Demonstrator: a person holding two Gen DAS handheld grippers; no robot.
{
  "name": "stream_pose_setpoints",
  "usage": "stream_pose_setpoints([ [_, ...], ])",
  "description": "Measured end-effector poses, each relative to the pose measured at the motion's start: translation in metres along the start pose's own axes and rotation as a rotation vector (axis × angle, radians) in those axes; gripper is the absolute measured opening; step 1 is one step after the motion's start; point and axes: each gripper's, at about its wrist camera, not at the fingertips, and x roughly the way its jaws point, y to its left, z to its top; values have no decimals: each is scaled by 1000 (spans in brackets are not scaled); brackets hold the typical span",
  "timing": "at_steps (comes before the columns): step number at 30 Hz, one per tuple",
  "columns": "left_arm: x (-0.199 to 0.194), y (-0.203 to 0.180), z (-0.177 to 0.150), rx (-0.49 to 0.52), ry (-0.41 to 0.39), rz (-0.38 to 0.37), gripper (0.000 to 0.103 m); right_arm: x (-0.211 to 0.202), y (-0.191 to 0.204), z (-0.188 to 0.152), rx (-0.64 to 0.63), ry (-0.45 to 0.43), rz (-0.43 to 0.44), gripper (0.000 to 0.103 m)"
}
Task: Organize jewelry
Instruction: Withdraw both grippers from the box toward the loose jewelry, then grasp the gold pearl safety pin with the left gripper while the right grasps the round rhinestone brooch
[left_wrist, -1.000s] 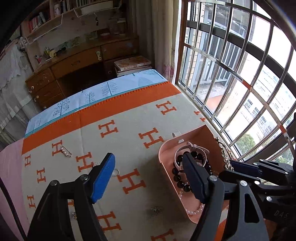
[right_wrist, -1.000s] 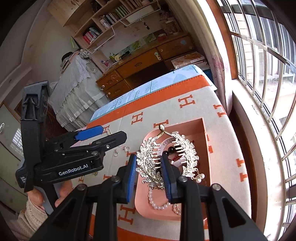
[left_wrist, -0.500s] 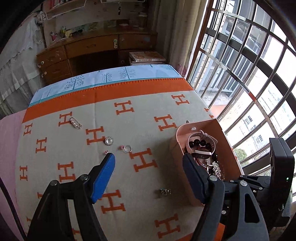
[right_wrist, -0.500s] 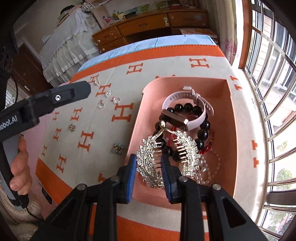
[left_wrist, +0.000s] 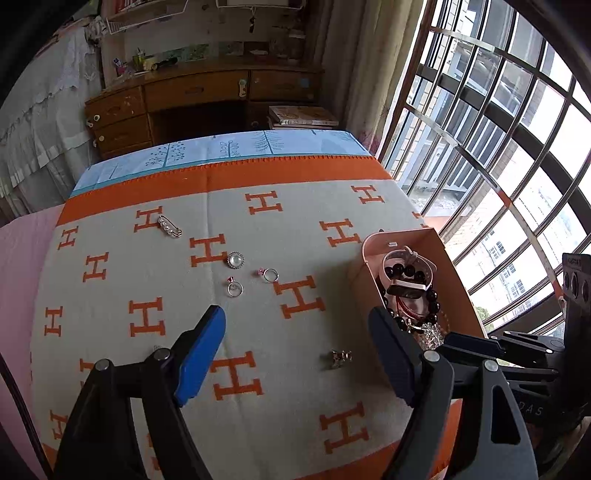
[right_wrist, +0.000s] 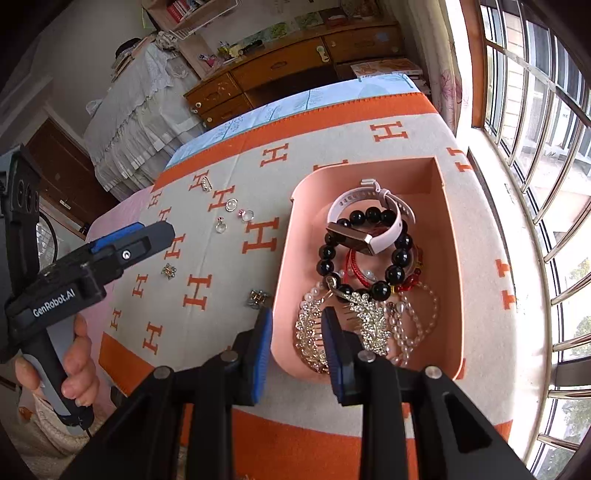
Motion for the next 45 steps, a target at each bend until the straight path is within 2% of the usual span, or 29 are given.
stream_pose_setpoints([
  [4,-5,-1,-10,7,2,-1,79,-6,10,-5,-14,-16,8,27],
  [8,-12,-1,-24,8,3,-6,90,-8,22,-14,-42,-20,4,27],
  [15,-22,13,-45,-11,16,-25,91,-10,36,-22,-63,-14,4,27],
  [19,-32,34,-52,-22,24,-2,91,-8,49,-23,-90,-10,3,31],
  [23,-48,63,-50,-35,0,64,91,-6,64,-18,-122,-11,0,34],
  [28,-67,105,-31,-55,-25,157,91,1,87,1,-169,-8,-9,34],
  [35,-74,151,15,-74,9,222,91,6,116,49,-223,-3,-15,34],
  [41,-70,170,66,-74,25,232,91,1,135,106,-240,-11,-23,34],
  [45,-51,173,94,-71,35,246,91,10,143,139,-243,-3,-28,34],
])
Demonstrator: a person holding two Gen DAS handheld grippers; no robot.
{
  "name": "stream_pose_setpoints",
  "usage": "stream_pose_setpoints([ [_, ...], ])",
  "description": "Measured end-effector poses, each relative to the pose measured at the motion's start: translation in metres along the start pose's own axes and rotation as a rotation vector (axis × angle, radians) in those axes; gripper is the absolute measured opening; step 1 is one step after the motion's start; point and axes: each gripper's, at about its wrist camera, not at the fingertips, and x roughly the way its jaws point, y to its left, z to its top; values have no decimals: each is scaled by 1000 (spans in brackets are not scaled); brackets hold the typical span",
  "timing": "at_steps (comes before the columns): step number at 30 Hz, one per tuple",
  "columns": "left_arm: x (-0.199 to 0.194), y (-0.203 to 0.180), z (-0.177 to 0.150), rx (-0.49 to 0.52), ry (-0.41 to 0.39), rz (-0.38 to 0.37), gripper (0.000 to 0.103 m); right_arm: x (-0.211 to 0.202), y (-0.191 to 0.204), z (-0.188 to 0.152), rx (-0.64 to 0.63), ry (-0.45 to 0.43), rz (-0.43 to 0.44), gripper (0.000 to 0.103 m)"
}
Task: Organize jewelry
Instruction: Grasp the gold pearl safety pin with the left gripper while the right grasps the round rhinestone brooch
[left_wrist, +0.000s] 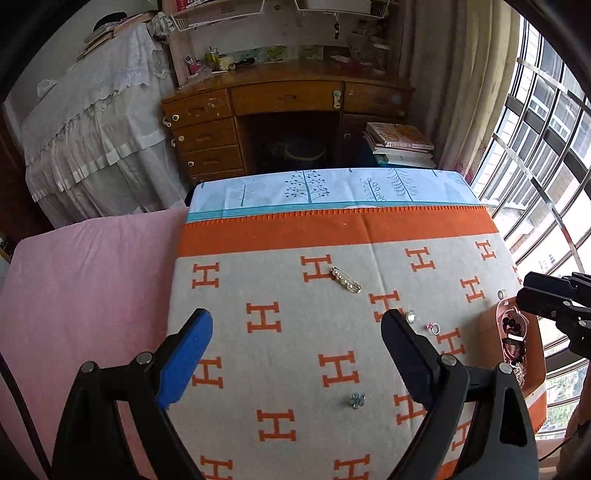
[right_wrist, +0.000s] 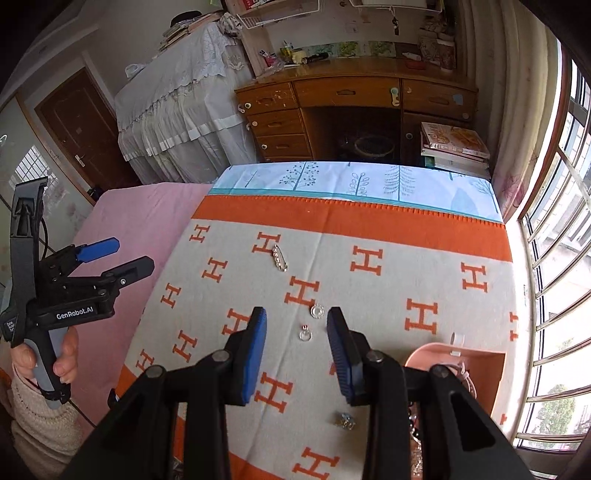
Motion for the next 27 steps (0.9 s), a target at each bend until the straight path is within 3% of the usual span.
stream_pose_setpoints([
  [5,58,-11,19,1,78,10,91,40,-6,22,12,51,-20,34],
  [8,101,-12,22,-55,152,-19,90,72,-10,26,14,99,-19,34],
  [12,157,-5,20,-182,267,-93,66,115,-17,24,19,178,-32,34],
  [16,195,-3,12,-277,338,-144,57,153,-21,11,12,278,-38,34],
  [22,214,-12,8,-321,349,-164,50,175,-11,-6,-63,333,-63,34],
  [26,222,-14,13,-350,350,-173,35,180,-7,-9,-75,333,-61,34],
  [27,223,-16,13,-351,353,-172,23,181,-5,-10,-74,331,-59,34],
])
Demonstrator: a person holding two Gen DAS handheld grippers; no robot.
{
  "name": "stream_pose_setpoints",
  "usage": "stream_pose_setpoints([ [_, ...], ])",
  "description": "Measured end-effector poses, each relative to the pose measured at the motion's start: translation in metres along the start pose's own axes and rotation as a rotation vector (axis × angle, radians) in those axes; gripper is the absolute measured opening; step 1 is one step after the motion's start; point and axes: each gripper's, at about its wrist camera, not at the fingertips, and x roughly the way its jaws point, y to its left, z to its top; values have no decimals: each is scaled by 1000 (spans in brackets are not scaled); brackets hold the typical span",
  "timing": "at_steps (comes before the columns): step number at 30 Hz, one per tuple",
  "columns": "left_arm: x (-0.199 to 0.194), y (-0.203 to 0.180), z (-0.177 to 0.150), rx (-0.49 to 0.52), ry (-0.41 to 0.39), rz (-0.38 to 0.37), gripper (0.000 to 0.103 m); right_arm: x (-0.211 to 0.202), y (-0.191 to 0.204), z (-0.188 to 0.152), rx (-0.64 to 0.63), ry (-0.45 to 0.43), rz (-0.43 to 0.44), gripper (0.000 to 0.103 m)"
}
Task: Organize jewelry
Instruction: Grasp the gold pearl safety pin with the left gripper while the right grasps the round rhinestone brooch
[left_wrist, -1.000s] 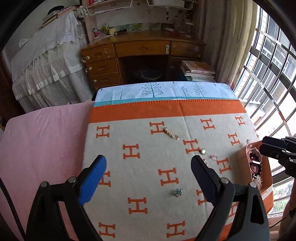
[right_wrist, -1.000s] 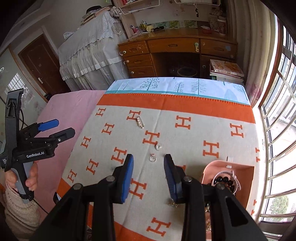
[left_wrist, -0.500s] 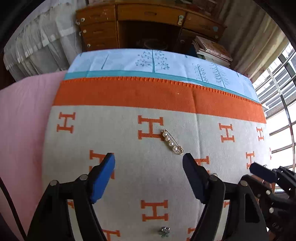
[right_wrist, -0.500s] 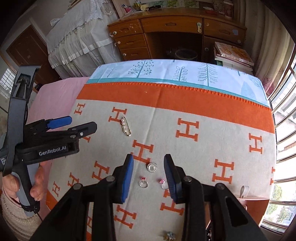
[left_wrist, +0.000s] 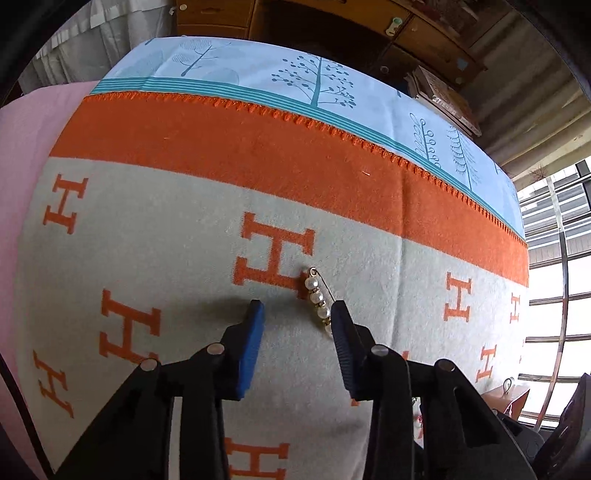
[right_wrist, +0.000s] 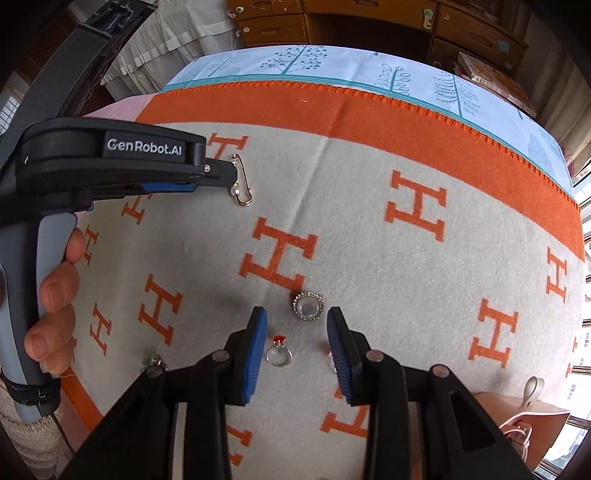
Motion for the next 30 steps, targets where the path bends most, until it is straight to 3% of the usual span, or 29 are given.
stream_pose_setpoints([
  [2,2,-4,2,-5,14,-7,15,0,2,0,0,-3,8,34],
  [10,7,-24,6,16,23,32,14,-7,-9,-8,44,-21,44,34],
  [12,9,-28,7,20,20,33,5,-9,-13,-8,60,-23,47,34],
  [14,9,-28,6,7,13,22,5,-9,-15,-7,82,-22,51,34],
  [21,-5,-9,-6,-41,-31,-14,5,-8,-17,-6,139,-6,54,34],
  [30,-34,27,-18,-46,-66,-46,5,6,-4,3,173,10,-10,34],
])
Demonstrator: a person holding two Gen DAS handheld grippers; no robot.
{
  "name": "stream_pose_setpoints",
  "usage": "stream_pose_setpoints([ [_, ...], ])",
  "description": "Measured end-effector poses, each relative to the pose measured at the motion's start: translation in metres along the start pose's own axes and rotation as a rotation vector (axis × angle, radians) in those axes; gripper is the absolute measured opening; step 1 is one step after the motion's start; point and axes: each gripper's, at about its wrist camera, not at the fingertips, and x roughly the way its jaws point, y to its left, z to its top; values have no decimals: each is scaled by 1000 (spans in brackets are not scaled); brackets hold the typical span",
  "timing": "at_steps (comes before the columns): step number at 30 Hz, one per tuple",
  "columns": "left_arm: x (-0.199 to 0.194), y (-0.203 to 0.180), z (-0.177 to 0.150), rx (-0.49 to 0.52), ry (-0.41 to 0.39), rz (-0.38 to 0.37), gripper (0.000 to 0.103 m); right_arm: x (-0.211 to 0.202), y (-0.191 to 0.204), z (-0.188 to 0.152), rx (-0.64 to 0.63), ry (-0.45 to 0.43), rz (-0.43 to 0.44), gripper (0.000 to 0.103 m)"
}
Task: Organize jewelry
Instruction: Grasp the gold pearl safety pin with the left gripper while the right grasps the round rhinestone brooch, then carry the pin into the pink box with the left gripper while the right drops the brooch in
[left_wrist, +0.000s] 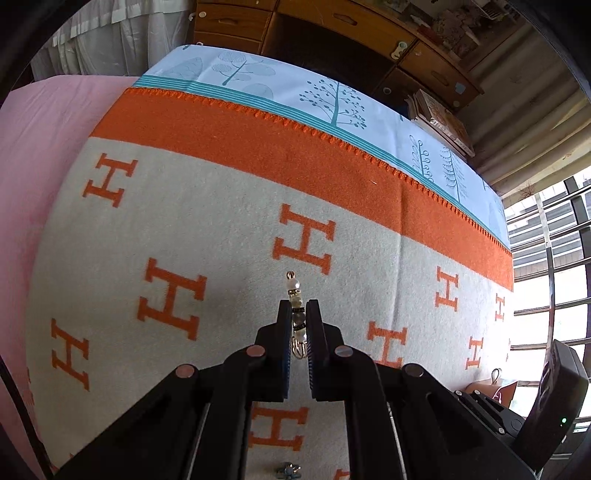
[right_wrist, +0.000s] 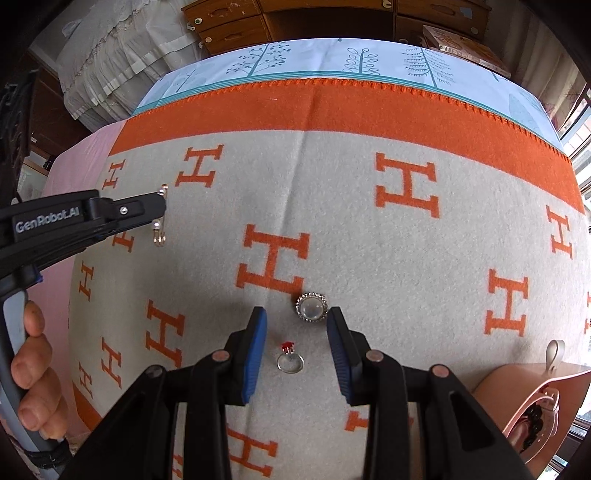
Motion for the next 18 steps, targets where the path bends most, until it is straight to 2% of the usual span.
stream_pose_setpoints([
  [3,-10,9,-4,4,-6,-8,5,2,4,0,8,-14,-33,33],
  [9,-14,10,-14,32,2,-21,5,6,12,3,7,-39,-99,23],
  [18,-19,7,-25,80,5,-21,5,13,23,9,-31,-66,-154,19],
])
